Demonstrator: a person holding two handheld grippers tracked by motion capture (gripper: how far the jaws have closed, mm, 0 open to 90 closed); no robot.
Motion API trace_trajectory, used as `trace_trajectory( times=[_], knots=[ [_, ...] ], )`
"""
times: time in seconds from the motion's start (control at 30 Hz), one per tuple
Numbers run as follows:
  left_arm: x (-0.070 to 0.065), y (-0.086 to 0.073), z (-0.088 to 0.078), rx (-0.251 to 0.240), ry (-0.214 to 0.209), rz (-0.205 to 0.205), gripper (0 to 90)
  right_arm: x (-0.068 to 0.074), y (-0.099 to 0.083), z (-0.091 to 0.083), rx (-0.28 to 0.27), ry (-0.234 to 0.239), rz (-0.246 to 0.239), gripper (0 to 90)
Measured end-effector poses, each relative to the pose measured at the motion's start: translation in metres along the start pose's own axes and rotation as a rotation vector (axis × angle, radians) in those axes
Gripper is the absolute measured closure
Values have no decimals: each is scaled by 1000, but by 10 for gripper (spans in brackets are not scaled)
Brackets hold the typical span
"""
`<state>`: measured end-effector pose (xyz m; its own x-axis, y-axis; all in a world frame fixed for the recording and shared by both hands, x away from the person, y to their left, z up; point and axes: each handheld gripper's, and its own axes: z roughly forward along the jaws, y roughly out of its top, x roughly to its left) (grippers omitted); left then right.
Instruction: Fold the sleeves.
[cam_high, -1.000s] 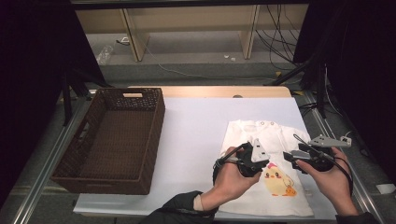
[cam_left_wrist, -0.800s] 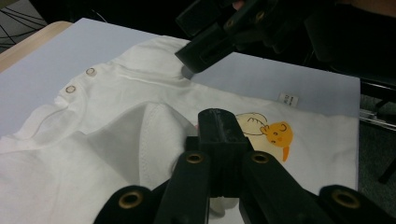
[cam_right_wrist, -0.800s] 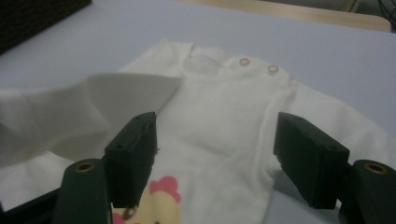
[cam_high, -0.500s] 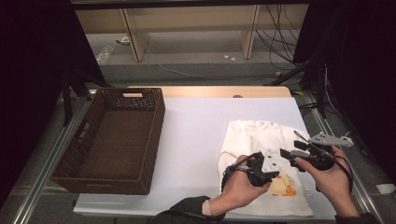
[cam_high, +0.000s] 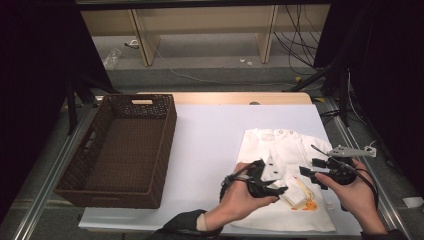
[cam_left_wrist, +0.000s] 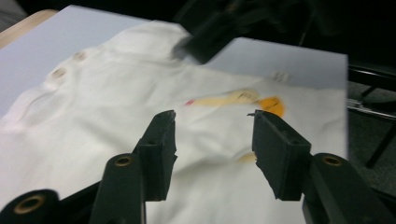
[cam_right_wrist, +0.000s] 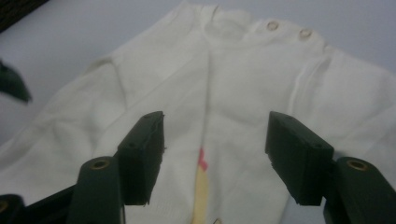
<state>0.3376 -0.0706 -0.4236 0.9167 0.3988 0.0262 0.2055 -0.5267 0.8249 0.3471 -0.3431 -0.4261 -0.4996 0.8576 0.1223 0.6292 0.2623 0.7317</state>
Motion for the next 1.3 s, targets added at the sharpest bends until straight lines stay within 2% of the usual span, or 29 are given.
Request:
trace_trajectory(
  times=[0.13, 0.2, 0.27, 0.43, 0.7, 0.8, 0.93, 0.97, 1.03, 1.07, 1.13, 1.17, 1.3],
  knots=[
    [24, -24, -15, 31, 59, -59, 427, 7, -13, 6, 105, 50, 2, 459],
    [32, -34, -21, 42, 83, -88, 407, 9, -18, 8, 142, 66, 3, 496],
    [38, -40, -27, 44, 99, -108, 382, 12, -21, 7, 174, 77, 24, 527],
    [46, -50, -40, 40, 123, -138, 361, 19, -31, 6, 247, 86, 58, 591],
    [50, -58, -49, 28, 141, -166, 357, 25, -37, 10, 338, 78, 48, 845],
    [51, -61, -51, 28, 144, -170, 357, 23, -37, 9, 344, 67, 38, 892],
    [53, -61, -52, 19, 153, -180, 356, 22, -36, 6, 329, 58, 40, 899],
    [53, -61, -53, 17, 155, -179, 355, 22, -36, 6, 320, 53, 39, 875],
    [54, -61, -54, 15, 158, -181, 350, 22, -35, 6, 289, 49, 51, 738],
    [54, -61, -54, 16, 161, -183, 344, 22, -35, 7, 277, 47, 60, 703],
    [55, -62, -55, 16, 165, -187, 332, 21, -38, 12, 292, 34, 39, 687],
    [55, -62, -55, 15, 168, -190, 326, 22, -40, 14, 304, 35, 39, 695],
    [57, -62, -58, 2, 170, -215, 298, 25, -39, 14, 324, 22, 2, 821]
  ],
)
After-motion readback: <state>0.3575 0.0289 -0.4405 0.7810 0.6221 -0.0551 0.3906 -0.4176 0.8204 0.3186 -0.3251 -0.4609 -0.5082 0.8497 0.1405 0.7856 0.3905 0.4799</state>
